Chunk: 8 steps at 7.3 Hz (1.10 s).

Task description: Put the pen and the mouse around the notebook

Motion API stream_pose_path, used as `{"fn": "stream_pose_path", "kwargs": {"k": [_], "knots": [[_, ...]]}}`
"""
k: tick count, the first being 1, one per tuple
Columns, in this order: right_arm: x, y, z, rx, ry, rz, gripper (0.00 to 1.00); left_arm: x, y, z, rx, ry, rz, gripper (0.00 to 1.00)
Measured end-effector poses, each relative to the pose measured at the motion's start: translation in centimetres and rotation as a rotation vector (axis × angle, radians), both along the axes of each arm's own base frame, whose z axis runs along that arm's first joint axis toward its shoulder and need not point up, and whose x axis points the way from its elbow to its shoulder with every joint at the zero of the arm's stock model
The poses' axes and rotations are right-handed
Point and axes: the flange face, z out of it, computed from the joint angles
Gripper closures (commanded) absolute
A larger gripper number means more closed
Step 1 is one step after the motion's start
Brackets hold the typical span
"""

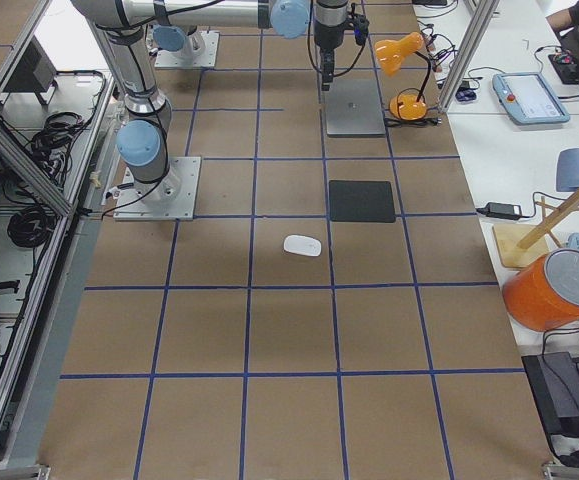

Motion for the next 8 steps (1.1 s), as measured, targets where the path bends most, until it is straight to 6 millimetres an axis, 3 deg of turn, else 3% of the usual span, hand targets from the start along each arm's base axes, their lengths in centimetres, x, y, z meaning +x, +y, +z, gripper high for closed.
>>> {"fn": "stream_pose_path", "kwargs": {"k": [4,5,6,8], "knots": [[-0.7,0.5,-0.5,0.032,0.02,-0.003,0.0,0.0,0.1,0.1,-0.002,-0.001,0.0,0.0],[-2.3,0.3,-1.3,0.051,0.025,-0.031,0.0,0.0,0.1,0.1,-0.002,-0.001,0.0,0.0],[-6.0,-0.1,-2.7,0.075,0.027,-0.077,0.0,0.0,0.1,0.1,-0.001,-0.001,0.0,0.0],[-16.3,-0.3,-7.1,0.065,0.021,-0.113,0.0,0.3,0.3,-0.6,0.011,-0.005,0.0,0.0]]}}
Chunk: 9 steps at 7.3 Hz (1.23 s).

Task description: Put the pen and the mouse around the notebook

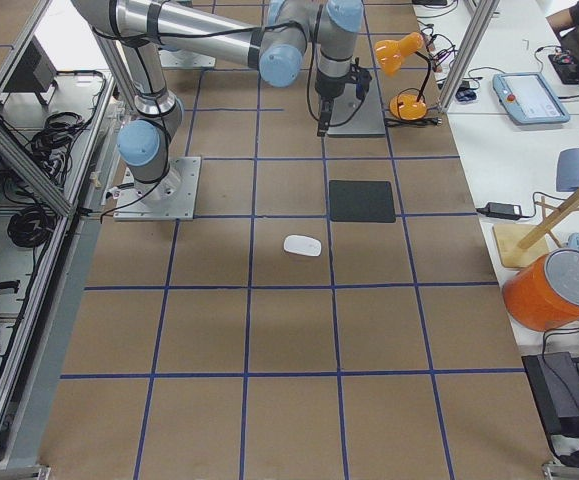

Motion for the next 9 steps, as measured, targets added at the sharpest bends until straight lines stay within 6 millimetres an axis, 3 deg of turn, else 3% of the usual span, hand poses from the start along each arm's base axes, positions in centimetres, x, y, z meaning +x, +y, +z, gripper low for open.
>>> {"fn": "stream_pose_path", "kwargs": {"k": [1,2,3,4,6,7,9], "knots": [[-4.7,0.5,-3.2,-0.028,0.008,0.001,0.0,1.0,-0.4,-1.7,0.029,-0.007,-0.001,0.0],[-9.2,1.2,-6.9,-0.061,0.024,-0.004,0.0,4.2,-1.0,-4.5,0.068,-0.015,0.012,0.0],[-13.0,1.8,-10.9,-0.082,0.039,-0.003,0.0,9.7,-1.3,-8.4,0.109,-0.031,0.016,0.0],[-15.6,2.0,-14.4,-0.086,0.05,0.008,0.0,15.5,-1.0,-12.6,0.125,-0.042,-0.011,0.0],[-18.1,2.8,-18.7,-0.026,0.095,0.041,0.0,26.3,0.4,-20.4,0.078,-0.056,-0.052,0.0],[-18.5,3.5,-19.9,0.009,0.104,0.045,0.0,30.6,1.1,-23.5,0.056,-0.048,-0.094,0.0],[-18.7,4.5,-21.1,0.041,0.099,0.041,0.0,34.1,2.0,-28.1,0.043,0.003,-0.185,0.0]]}}
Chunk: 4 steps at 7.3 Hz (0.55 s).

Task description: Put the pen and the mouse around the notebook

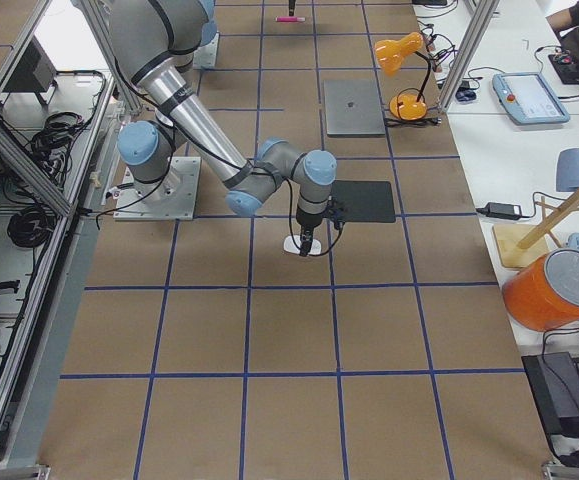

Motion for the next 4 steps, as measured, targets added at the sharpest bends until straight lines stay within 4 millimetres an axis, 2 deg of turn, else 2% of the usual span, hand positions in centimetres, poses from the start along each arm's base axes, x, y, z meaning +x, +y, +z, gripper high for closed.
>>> {"fn": "stream_pose_path", "kwargs": {"k": [2,3,4], "knots": [[-0.1,0.5,-0.5,0.004,-0.01,-0.008,0.0,1.4,1.0,-3.1,-0.004,0.014,-0.007,0.0],[-0.1,0.6,-0.7,0.004,-0.013,-0.009,0.0,1.8,1.2,-3.9,-0.003,0.015,-0.002,0.27],[-0.1,0.6,-0.9,0.006,-0.016,-0.01,0.0,1.9,1.3,-4.3,-0.004,0.017,0.003,0.76]]}}
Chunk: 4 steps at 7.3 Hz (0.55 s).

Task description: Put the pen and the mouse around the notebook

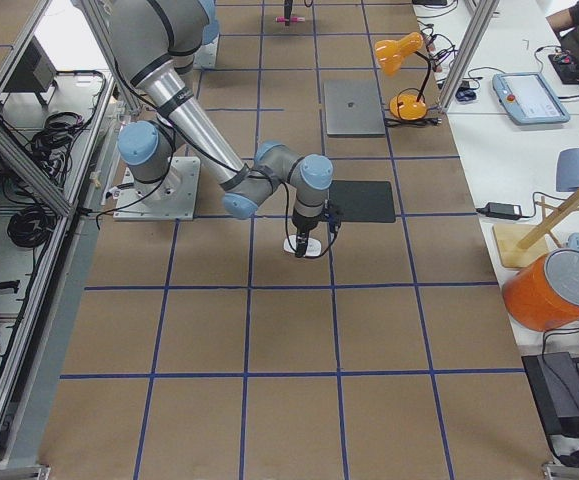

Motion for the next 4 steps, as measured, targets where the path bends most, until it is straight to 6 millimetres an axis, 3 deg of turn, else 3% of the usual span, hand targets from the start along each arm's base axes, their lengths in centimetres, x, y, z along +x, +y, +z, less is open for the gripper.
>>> {"fn": "stream_pose_path", "kwargs": {"k": [1,4], "knots": [[-0.07,-0.04,-0.37,0.004,-0.004,-0.002,0.0,0.09,-0.07,-0.06,-0.004,-0.002,0.003,1.0],[-0.18,-0.12,-0.78,0.01,-0.01,-0.004,0.45,0.3,-0.31,0.21,-0.014,-0.01,0.005,1.0]]}}
